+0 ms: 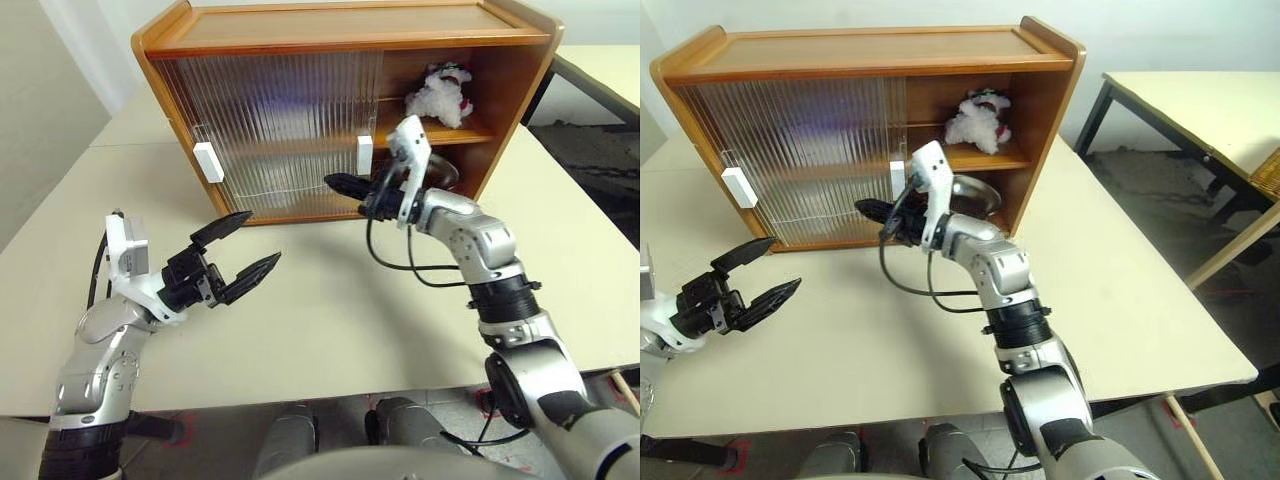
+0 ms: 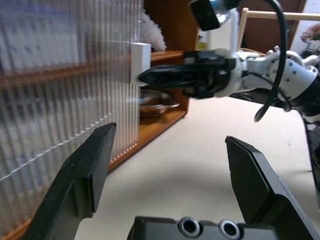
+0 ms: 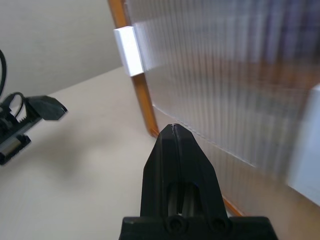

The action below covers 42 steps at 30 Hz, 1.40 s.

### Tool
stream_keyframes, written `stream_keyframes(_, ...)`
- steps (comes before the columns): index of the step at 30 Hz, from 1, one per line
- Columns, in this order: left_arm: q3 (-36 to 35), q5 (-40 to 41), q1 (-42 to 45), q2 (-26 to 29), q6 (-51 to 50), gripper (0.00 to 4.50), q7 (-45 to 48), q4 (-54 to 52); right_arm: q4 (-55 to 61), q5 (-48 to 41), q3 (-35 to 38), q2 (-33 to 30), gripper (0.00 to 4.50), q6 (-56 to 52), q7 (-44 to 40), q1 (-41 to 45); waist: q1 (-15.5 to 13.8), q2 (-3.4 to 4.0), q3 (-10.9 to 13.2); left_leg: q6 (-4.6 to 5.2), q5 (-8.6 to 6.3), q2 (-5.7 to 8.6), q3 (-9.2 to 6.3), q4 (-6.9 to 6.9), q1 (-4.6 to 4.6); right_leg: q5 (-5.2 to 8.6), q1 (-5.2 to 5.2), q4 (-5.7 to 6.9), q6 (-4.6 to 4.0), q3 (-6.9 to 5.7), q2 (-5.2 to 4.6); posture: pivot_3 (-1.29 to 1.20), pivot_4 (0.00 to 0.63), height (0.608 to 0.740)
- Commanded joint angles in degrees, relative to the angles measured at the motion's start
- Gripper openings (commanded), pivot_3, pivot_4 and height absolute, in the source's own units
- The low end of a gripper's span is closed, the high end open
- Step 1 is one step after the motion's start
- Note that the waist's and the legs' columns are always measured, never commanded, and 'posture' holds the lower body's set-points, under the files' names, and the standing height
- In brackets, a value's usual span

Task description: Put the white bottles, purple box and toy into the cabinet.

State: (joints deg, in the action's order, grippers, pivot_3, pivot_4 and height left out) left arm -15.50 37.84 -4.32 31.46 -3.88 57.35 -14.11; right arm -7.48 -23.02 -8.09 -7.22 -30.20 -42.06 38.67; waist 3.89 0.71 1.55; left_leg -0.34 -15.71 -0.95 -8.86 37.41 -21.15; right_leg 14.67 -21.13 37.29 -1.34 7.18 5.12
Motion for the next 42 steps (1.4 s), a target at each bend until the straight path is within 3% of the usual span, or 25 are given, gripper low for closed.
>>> stream_keyframes(1,0.27,-0.68,0.05,0.23,0.16,4.50,0.05,-0.17,-1.90,2.97,-0.56,0.82,0.03,3.04,2.35,1.40,-0.02,0.00,0.00,0.00,0.00,-0.02,0.00,-0.01,-0.05,-0.06,-0.05,0.00,-0.14,-0.04,0.00,-0.08,0.047,0.740)
stream_keyframes(10,0.89,-0.87,0.13,-0.13,0.21,4.50,-0.33,-0.35,-4.66,7.25,2.45,1.96,0.03,13.01,9.09,2.01,-0.29,-0.01,-0.01,0.00,0.00,-0.25,0.09,-0.10,-0.57,-0.31,-0.68,0.00,-0.31,-0.15,0.01,-0.08,0.045,0.740)
stream_keyframes(18,0.84,-0.84,0.68,0.16,0.21,4.50,-0.09,0.26,-3.68,8.86,4.32,0.19,0.03,15.77,12.44,-0.07,-0.30,-0.02,-0.01,0.00,0.01,-0.32,0.17,-0.02,-0.67,-0.43,-0.82,0.00,-0.31,-0.16,0.04,-0.09,0.044,0.740)
stream_keyframes(26,0.91,-0.93,1.12,0.12,0.55,4.50,0.46,1.06,-3.39,11.69,6.25,-3.92,0.03,20.60,15.27,-1.54,-0.30,-0.02,-0.01,0.00,0.01,-0.32,0.23,0.46,-0.72,-0.66,-0.70,-0.01,-0.18,-0.07,0.02,-0.10,0.035,0.740)
stream_keyframes(42,0.65,-0.90,0.98,0.33,0.74,4.50,1.23,1.22,-4.19,12.03,10.79,-11.85,0.03,20.27,16.06,-5.53,-0.50,-0.12,-0.07,0.15,0.18,-0.29,0.24,0.63,-0.70,-0.88,-0.59,-0.08,-0.25,-0.03,0.03,-0.11,0.027,0.740)
